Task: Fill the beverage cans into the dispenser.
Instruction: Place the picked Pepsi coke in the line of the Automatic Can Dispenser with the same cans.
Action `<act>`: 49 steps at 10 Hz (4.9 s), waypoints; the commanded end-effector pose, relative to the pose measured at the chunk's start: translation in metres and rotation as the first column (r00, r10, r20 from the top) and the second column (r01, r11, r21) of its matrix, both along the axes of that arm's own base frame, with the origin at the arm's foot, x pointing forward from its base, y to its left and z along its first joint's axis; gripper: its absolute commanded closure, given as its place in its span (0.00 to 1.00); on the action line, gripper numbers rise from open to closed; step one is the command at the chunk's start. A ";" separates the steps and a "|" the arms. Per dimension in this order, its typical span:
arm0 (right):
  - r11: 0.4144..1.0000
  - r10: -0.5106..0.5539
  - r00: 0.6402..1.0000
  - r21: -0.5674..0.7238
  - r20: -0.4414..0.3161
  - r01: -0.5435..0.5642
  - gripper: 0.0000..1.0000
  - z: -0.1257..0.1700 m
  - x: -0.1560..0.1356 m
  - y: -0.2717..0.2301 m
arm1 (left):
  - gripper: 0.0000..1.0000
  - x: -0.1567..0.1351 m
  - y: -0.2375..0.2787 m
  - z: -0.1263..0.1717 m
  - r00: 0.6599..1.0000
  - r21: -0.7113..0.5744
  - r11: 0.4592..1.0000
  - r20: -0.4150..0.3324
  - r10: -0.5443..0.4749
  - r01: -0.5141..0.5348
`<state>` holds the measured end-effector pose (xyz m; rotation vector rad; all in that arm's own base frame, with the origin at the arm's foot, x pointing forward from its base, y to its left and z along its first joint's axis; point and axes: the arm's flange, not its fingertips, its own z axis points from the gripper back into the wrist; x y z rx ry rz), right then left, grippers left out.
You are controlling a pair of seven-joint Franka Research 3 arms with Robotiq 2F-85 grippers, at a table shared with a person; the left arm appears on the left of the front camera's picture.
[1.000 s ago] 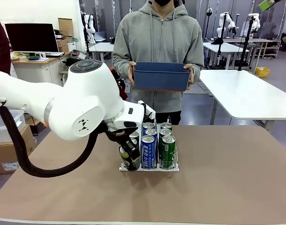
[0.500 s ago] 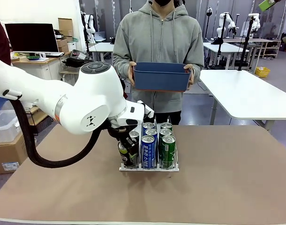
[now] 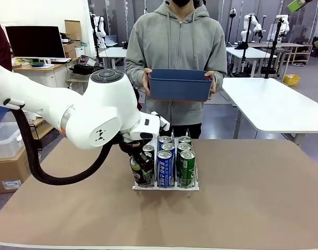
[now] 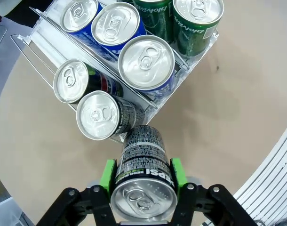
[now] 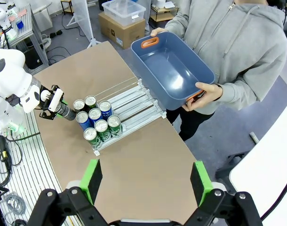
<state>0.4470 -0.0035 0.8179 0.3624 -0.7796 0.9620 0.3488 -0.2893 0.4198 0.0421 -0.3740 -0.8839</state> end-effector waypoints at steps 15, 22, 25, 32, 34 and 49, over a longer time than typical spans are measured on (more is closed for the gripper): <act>1.000 -0.009 1.000 0.020 0.012 0.009 0.00 -0.001 0.000 0.002 | 0.42 0.085 0.002 -0.015 0.989 -0.051 0.988 0.031 0.145 -0.143; 1.000 -0.009 1.000 0.020 0.012 0.009 0.00 -0.001 0.000 0.002 | 0.42 0.093 -0.003 -0.038 0.968 0.074 0.980 -0.161 0.194 -0.184; 1.000 -0.009 1.000 0.020 0.012 0.009 0.00 -0.001 0.000 0.002 | 0.42 0.086 -0.007 -0.041 0.977 0.027 0.988 -0.147 0.152 -0.150; 1.000 -0.009 1.000 0.020 0.012 0.009 0.00 -0.001 0.000 0.002 | 0.00 0.063 0.003 -0.010 0.977 -0.020 0.982 -0.111 0.184 -0.187; 1.000 -0.009 1.000 0.020 0.012 0.009 0.00 -0.001 0.000 0.002 | 0.00 0.051 0.009 0.001 0.979 -0.031 0.982 -0.084 0.184 -0.187; 1.000 -0.009 1.000 0.020 0.012 0.009 0.00 -0.001 0.000 0.002 | 0.00 0.048 0.105 0.149 0.984 -0.186 0.981 -0.178 0.014 -0.048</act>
